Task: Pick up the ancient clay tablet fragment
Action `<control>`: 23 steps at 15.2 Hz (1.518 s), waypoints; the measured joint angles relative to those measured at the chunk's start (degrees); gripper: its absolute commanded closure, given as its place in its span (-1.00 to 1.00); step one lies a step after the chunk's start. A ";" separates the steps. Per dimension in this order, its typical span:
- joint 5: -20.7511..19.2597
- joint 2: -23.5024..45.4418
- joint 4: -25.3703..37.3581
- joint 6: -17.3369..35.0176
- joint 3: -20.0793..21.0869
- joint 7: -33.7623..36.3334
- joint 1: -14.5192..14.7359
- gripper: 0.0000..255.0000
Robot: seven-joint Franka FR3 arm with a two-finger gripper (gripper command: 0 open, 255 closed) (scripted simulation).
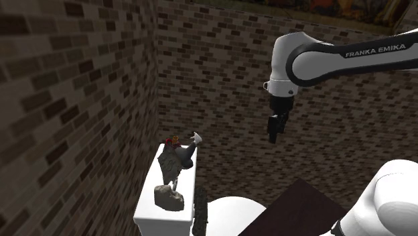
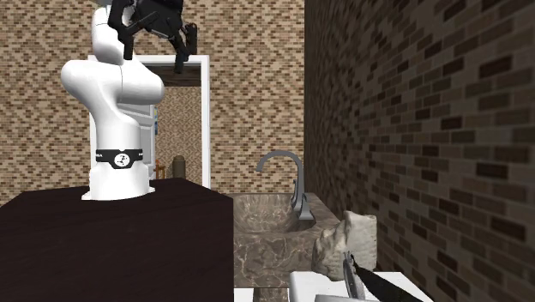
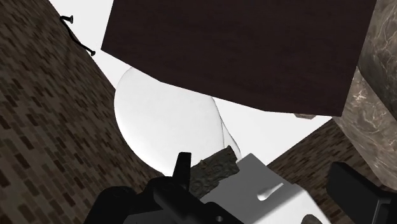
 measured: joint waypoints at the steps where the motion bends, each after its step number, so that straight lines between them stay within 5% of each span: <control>1: 0.36 1.75 0.72 1.08 0.60 0.48 0.44 -1.00; 12: 1.29 23.16 8.30 15.30 6.73 5.91 4.54 -1.00; 23: -3.17 45.45 22.81 23.05 10.23 12.02 9.28 -1.00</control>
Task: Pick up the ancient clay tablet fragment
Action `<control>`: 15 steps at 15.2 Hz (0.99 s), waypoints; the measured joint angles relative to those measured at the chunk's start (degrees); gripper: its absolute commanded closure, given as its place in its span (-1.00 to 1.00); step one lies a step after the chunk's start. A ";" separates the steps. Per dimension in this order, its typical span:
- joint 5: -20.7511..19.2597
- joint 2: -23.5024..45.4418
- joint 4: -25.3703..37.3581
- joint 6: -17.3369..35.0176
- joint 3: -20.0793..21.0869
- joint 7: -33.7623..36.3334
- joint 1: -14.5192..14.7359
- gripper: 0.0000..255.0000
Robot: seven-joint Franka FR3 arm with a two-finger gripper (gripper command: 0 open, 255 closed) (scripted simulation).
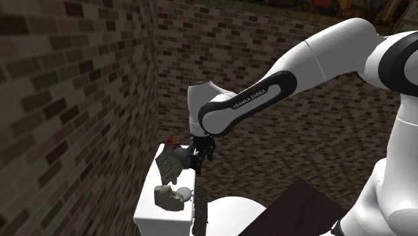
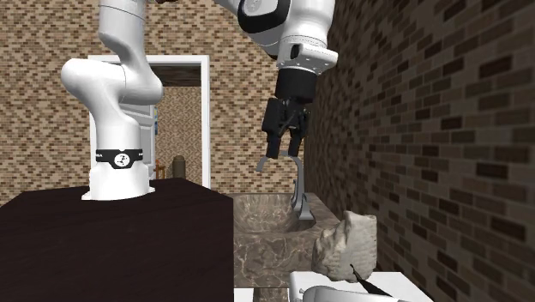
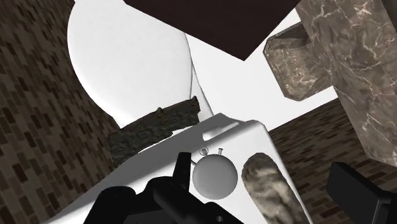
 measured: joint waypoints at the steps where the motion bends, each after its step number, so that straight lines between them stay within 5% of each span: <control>1: -0.57 2.12 1.69 0.39 0.01 0.29 0.42 -1.00; 11: -5.22 23.20 23.49 -0.50 0.08 3.68 7.28 -1.00; 15: -5.82 26.91 26.94 -0.23 -0.17 4.09 8.42 -1.00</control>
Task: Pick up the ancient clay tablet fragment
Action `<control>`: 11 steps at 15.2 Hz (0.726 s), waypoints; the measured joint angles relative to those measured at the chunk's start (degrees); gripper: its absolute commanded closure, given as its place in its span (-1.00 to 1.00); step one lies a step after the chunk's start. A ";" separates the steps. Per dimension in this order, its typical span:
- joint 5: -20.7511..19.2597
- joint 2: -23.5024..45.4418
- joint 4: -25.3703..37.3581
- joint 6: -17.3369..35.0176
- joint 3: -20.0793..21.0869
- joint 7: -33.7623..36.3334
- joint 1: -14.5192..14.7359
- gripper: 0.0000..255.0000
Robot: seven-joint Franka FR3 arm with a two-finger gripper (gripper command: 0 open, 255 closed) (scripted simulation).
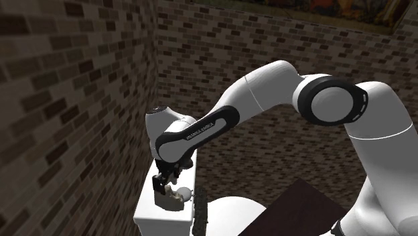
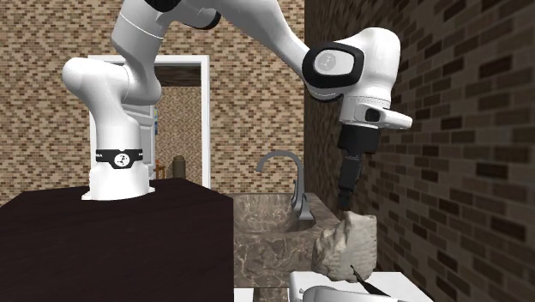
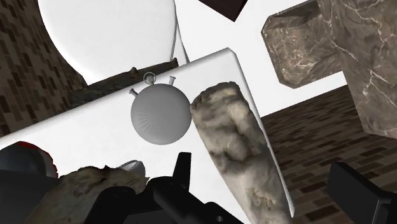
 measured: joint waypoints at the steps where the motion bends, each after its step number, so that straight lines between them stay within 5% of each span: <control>1: -0.10 0.43 0.01 0.42 -0.08 -0.03 0.00 -1.00; 5: -0.54 2.95 0.78 2.13 -0.46 0.24 0.40 -1.00; 6: -0.58 3.13 0.81 2.29 -0.50 0.25 0.41 1.00; 11: -0.62 3.24 0.86 2.52 -0.53 0.26 0.42 1.00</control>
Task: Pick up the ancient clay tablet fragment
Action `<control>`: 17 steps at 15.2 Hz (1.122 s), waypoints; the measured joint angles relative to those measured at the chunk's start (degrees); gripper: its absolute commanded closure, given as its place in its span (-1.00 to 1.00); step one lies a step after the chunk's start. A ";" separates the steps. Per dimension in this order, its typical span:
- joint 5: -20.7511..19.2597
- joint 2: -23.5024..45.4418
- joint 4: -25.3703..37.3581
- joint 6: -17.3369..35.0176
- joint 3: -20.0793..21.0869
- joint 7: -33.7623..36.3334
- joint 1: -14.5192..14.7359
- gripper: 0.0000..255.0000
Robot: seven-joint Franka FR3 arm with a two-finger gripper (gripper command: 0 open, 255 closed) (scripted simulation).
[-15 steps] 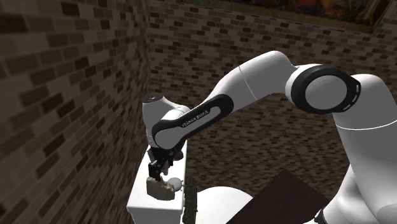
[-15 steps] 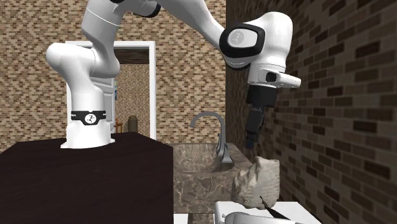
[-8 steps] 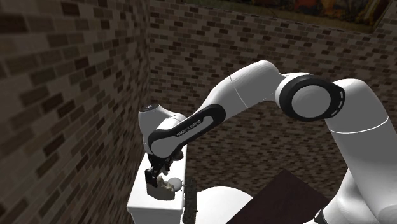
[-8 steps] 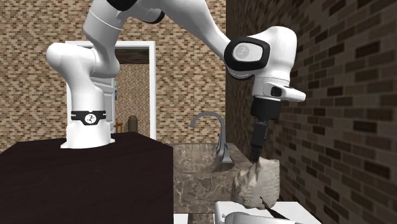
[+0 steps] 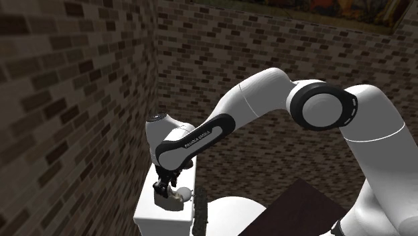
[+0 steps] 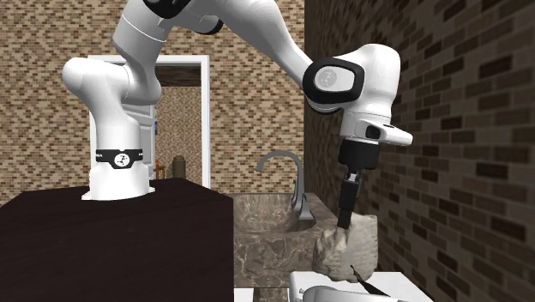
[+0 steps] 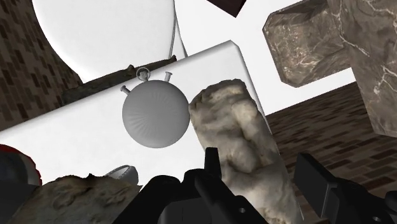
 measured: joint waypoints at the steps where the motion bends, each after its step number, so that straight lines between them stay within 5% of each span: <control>1: 0.00 0.00 0.00 0.01 0.00 0.00 0.00 1.00; 17: 1.18 -5.99 -1.10 -5.01 1.00 -0.49 -0.70 1.00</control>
